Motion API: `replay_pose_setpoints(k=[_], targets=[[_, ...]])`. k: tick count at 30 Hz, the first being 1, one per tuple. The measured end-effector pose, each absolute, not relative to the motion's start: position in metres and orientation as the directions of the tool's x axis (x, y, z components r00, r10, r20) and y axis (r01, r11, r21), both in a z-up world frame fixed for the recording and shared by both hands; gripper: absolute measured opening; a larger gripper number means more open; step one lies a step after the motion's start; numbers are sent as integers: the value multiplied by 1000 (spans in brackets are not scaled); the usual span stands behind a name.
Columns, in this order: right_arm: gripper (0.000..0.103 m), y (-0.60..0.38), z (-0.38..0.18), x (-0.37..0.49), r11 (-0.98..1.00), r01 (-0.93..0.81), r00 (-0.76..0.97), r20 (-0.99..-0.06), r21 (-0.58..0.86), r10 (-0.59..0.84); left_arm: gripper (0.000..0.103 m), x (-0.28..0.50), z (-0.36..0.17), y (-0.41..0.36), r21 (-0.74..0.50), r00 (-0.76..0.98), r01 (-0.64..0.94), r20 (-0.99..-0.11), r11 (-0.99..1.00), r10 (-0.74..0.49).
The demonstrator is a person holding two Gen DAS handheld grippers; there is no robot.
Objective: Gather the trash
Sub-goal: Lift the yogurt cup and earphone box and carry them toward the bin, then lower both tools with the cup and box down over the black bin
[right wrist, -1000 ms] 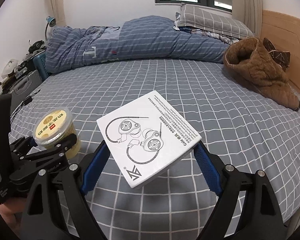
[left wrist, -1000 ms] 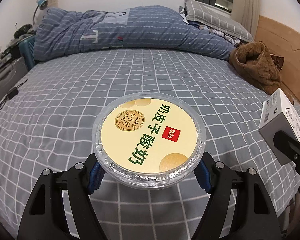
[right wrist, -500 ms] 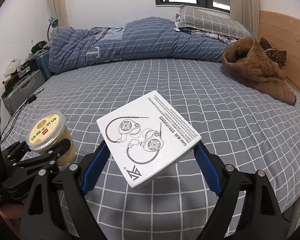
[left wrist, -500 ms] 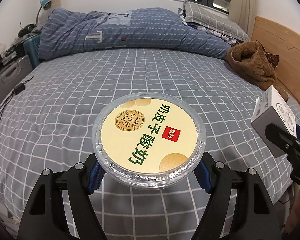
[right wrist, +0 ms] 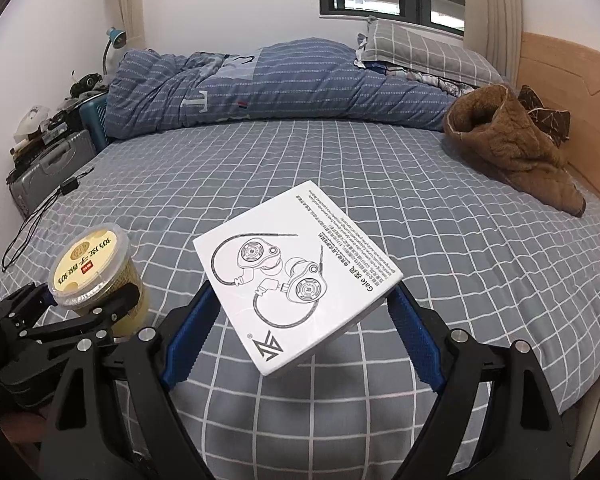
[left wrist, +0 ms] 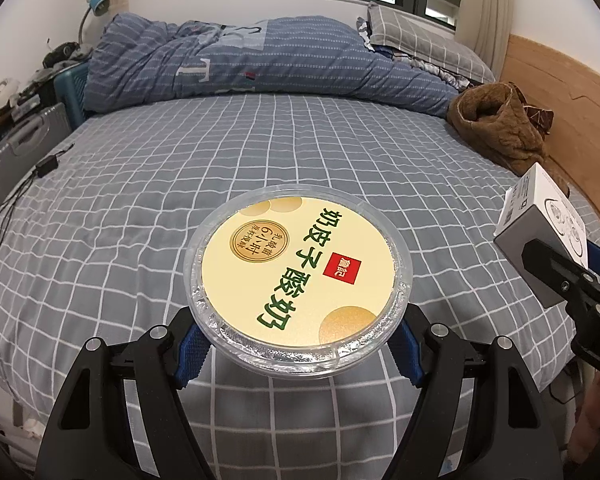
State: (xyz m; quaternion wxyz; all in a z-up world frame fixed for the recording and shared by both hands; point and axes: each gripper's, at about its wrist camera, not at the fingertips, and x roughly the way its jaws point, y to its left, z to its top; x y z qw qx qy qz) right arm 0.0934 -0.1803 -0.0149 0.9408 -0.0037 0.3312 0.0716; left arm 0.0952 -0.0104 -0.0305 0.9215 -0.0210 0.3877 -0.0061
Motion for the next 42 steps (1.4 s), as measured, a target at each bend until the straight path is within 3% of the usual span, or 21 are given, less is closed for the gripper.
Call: replay_pose_setpoints(k=[21,42], targets=[[82,-164,1,45,984,-176,778,-610,23,153,73,30,-23,-5,-56,702,-9,-712,998,-33],[82,-170,-21,-21,983,-185,741,-655,17,151,73,-35,-9,-14,-57,711,11,-701,998,-48]])
